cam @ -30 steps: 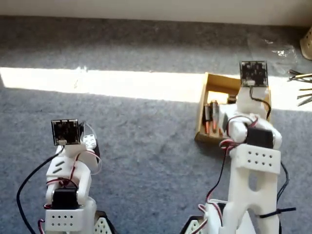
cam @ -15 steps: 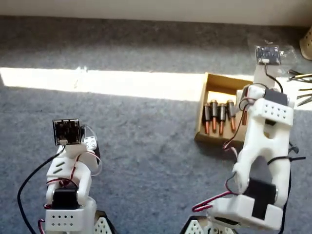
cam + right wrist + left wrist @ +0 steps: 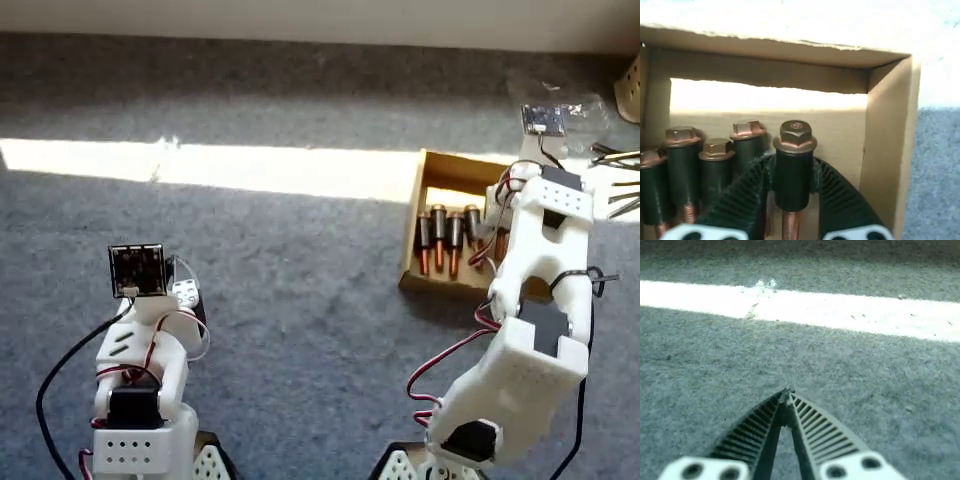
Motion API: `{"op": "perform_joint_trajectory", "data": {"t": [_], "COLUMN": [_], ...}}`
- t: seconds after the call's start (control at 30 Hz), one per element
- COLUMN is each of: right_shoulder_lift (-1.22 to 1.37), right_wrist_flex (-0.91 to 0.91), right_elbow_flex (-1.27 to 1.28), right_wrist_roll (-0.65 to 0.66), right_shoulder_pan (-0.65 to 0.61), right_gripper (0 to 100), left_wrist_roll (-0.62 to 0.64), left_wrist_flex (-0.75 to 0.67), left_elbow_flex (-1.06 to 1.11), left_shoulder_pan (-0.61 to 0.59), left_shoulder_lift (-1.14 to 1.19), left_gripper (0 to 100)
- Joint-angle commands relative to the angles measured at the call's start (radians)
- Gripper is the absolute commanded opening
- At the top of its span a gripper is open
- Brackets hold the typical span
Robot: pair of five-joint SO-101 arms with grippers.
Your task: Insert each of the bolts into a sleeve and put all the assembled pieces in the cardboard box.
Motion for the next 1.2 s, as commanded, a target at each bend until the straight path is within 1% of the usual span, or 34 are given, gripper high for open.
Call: {"op": "perform_joint_trajectory", "data": {"t": [0.0,0.13,0.47,0.67,0.83,0.97,1.17], "right_shoulder_lift": [-0.008,-0.002,-0.044,-0.22,-0.387,-0.509,-0.673], "right_wrist_flex": [-0.004,-0.001,0.036,0.039,0.11,0.162,0.223], "right_elbow_flex": [-0.062,-0.058,-0.061,-0.05,-0.004,-0.005,-0.004], "right_wrist_roll": [0.009,0.009,0.005,0.002,0.002,0.002,0.002], "right_shoulder_pan": [0.002,-0.012,-0.054,-0.094,-0.156,-0.193,-0.237], "right_gripper": [5.3,12.1,12.5,12.4,12.4,12.4,12.4], "left_wrist_roll": [-0.005,-0.005,-0.003,-0.003,-0.005,-0.005,-0.003], "left_wrist_flex": [0.002,0.002,0.002,-0.011,-0.014,-0.014,-0.011], "left_elbow_flex": [-0.053,-0.053,-0.056,-0.084,-0.145,-0.223,-0.298], "left_shoulder_pan": [0.007,0.007,0.007,0.007,0.002,-0.041,-0.041], "left_shoulder_lift": [-0.01,-0.01,-0.01,-0.012,-0.012,-0.012,-0.012], "left_gripper": [1,1,1,1,1,1,1]}}
